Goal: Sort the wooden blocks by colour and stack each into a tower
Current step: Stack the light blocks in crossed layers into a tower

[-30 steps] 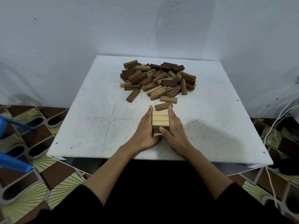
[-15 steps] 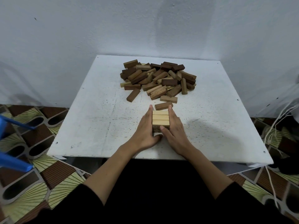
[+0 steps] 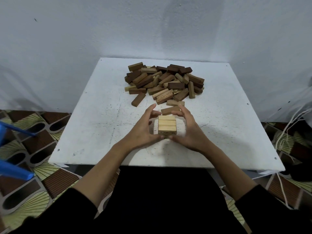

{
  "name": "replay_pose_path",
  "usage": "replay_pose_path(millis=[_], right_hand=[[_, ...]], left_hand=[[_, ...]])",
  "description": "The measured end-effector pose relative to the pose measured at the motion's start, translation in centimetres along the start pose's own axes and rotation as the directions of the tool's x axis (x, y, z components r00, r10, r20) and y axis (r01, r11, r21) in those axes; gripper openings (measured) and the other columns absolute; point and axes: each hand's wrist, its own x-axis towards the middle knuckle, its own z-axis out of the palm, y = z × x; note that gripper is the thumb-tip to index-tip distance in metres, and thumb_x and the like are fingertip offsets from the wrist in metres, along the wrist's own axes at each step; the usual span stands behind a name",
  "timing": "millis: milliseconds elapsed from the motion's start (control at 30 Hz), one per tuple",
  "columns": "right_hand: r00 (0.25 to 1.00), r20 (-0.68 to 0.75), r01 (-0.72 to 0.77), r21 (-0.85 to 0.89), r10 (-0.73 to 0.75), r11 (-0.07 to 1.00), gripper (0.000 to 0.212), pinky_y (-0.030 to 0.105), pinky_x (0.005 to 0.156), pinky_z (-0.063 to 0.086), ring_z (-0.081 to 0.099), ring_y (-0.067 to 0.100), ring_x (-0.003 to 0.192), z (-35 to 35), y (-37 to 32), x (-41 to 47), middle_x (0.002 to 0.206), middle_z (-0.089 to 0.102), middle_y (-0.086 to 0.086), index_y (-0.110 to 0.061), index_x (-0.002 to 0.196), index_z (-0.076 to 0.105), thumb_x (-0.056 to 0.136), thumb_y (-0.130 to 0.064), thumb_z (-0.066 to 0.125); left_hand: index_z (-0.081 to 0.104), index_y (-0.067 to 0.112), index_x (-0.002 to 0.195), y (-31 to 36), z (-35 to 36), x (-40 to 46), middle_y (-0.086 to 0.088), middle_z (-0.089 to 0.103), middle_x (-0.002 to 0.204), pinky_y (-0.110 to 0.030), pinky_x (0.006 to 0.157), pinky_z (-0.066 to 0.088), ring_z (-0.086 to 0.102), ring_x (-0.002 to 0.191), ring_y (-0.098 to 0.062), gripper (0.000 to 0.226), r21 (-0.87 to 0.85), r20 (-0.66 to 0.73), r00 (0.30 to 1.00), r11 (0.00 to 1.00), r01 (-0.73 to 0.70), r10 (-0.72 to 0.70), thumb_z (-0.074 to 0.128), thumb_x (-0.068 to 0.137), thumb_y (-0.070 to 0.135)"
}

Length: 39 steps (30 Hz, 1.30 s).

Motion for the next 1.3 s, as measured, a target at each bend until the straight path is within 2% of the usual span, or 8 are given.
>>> replay_pose_path(millis=[133, 333, 933, 1000, 1067, 1133, 1200, 1300], right_hand=[[0.999, 0.02, 0.046, -0.007, -0.046, 0.999, 0.104, 0.047, 0.101, 0.04, 0.044, 0.02, 0.121, -0.2, -0.4, 0.7, 0.121, 0.044, -0.01, -0.012, 0.147, 0.016, 0.068, -0.014, 0.083], [0.998, 0.025, 0.059, -0.026, -0.058, 0.998, 0.098, 0.049, 0.097, 0.04, 0.047, 0.02, 0.114, -0.1, -0.6, 1.4, 0.115, 0.051, -0.007, -0.006, 0.146, 0.023, 0.067, -0.018, 0.08], [0.992, 0.057, 0.116, -0.079, -0.112, 0.99, 0.097, 0.052, 0.094, 0.041, 0.048, 0.021, 0.111, -0.3, -0.9, 1.5, 0.112, 0.048, -0.005, -0.002, 0.144, 0.025, 0.066, -0.022, 0.079], [0.991, 0.076, 0.115, -0.08, -0.109, 0.99, 0.102, 0.049, 0.099, 0.039, 0.045, 0.017, 0.115, -0.5, -1.1, 1.4, 0.117, 0.049, -0.003, -0.003, 0.145, 0.023, 0.066, -0.022, 0.084], [0.993, 0.091, 0.086, -0.054, -0.08, 0.995, 0.104, 0.038, 0.104, 0.035, 0.039, 0.009, 0.119, -0.9, -1.3, 1.3, 0.126, 0.047, -0.003, -0.007, 0.147, 0.02, 0.067, -0.023, 0.085], [0.995, 0.095, 0.013, 0.005, -0.013, 1.0, 0.1, 0.024, 0.101, 0.033, 0.036, 0.002, 0.12, -1.5, -1.6, 1.4, 0.132, 0.041, -0.007, -0.013, 0.148, 0.017, 0.072, -0.026, 0.081], [0.994, 0.08, -0.074, 0.055, 0.069, 0.996, 0.088, 0.018, 0.096, 0.029, 0.036, 0.001, 0.121, -2.2, -1.6, 1.6, 0.131, 0.04, -0.012, -0.018, 0.148, 0.019, 0.08, -0.028, 0.074], [0.996, -0.025, -0.082, 0.03, 0.083, 0.996, 0.066, 0.019, 0.096, 0.031, 0.041, 0.006, 0.12, -3.1, -1.2, 2.3, 0.13, 0.047, -0.009, -0.016, 0.143, 0.034, 0.086, -0.022, 0.067]], left_hand=[[0.017, 0.017, 0.148, 0.1, -0.3, 0.7, 0.001, 0.048, 0.125, -0.026, 0.104, 0.037, 0.046, 0.123, -0.012, 0.104, 0.005, 0.018, 1.0, 1.0, -0.023, 0.023, 0.084, 0.069, 0.016], [0.019, 0.017, 0.148, 0.0, -0.3, 1.0, 0.0, 0.049, 0.119, -0.005, 0.09, 0.038, 0.051, 0.115, -0.011, 0.102, 0.022, 0.02, 0.998, 0.998, -0.052, 0.052, 0.083, 0.069, 0.015], [0.018, 0.018, 0.148, 0.1, -0.3, 0.9, 0.0, 0.048, 0.119, -0.003, 0.088, 0.037, 0.05, 0.114, -0.012, 0.104, 0.025, 0.012, 0.999, 0.998, -0.05, 0.05, 0.084, 0.068, 0.013], [0.016, 0.019, 0.148, 0.0, -0.3, 0.9, 0.001, 0.047, 0.122, -0.001, 0.087, 0.035, 0.047, 0.117, -0.009, 0.107, 0.031, 0.029, 0.999, 0.999, -0.042, 0.041, 0.085, 0.067, 0.015], [0.013, 0.02, 0.149, -0.1, -0.6, 0.7, 0.002, 0.044, 0.128, -0.001, 0.089, 0.032, 0.043, 0.121, -0.008, 0.11, 0.053, 0.052, 0.998, 0.998, -0.026, 0.023, 0.086, 0.066, 0.016], [0.01, 0.019, 0.149, -0.2, -1.1, 0.6, 0.003, 0.041, 0.134, -0.011, 0.098, 0.031, 0.038, 0.126, -0.008, 0.112, 0.099, 0.065, 0.998, 0.995, -0.021, 0.014, 0.086, 0.066, 0.015], [0.009, 0.018, 0.15, -0.3, -1.9, 0.5, 0.002, 0.039, 0.139, -0.022, 0.105, 0.03, 0.034, 0.129, -0.008, 0.111, 0.152, 0.077, 0.997, 0.988, -0.023, 0.011, 0.085, 0.068, 0.013], [0.013, 0.018, 0.149, -0.4, -3.3, 0.6, 0.004, 0.04, 0.139, -0.022, 0.104, 0.03, 0.033, 0.131, -0.008, 0.104, 0.189, 0.061, 0.998, 0.982, -0.008, -0.004, 0.08, 0.071, 0.005]])
